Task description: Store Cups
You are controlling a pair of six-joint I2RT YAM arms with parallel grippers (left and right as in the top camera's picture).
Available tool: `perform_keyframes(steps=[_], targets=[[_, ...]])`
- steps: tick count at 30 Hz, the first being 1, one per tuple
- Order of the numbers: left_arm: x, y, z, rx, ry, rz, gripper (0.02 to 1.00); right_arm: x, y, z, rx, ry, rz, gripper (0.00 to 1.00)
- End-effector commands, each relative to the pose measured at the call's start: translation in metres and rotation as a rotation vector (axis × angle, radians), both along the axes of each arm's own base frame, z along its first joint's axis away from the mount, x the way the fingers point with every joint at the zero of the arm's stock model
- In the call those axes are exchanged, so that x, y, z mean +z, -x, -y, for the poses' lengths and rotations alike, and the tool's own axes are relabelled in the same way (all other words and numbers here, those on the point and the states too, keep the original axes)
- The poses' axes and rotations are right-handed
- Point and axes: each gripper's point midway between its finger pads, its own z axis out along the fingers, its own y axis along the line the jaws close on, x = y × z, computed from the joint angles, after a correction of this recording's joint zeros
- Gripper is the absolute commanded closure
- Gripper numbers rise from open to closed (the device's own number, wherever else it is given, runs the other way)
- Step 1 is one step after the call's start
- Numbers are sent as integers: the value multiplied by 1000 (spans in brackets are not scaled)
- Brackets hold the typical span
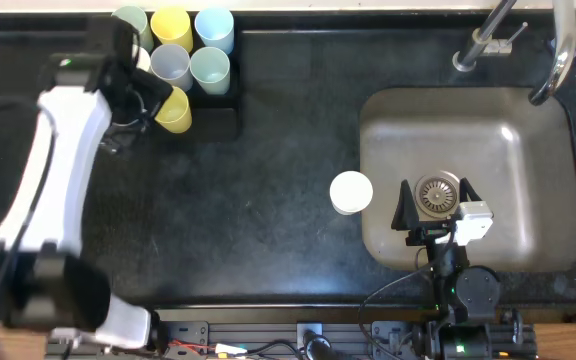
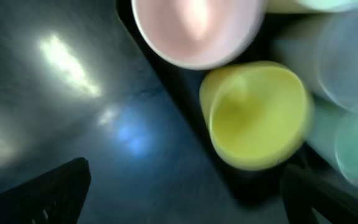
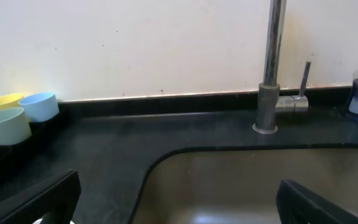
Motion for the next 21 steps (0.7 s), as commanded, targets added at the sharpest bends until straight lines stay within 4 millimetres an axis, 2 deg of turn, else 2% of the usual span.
perform_keyframes(steps=[1, 4, 7, 10, 12, 13, 17, 21], targets=[[66, 50, 0, -342, -159, 76, 20, -3, 0, 2, -10, 3, 1, 3], [83, 91, 3, -475, -208, 75, 20, -3, 0, 2, -10, 2, 1, 5], [78, 115, -4, -615, -309, 127, 20, -3, 0, 2, -10, 3, 1, 3], [50, 115, 0, -823, -455, 293, 20, -3, 0, 2, -10, 3, 1, 5], [32, 109, 15, -986, -554, 482, 20, -3, 0, 2, -10, 2, 1, 3], [19, 107, 29, -1054, -614, 654, 20, -3, 0, 2, -10, 3, 1, 3], [3, 112, 40, -1003, -663, 923, 20, -3, 0, 2, -10, 2, 1, 3], [-17, 123, 43, -892, -598, 1063, 20, -3, 0, 2, -10, 3, 1, 3]])
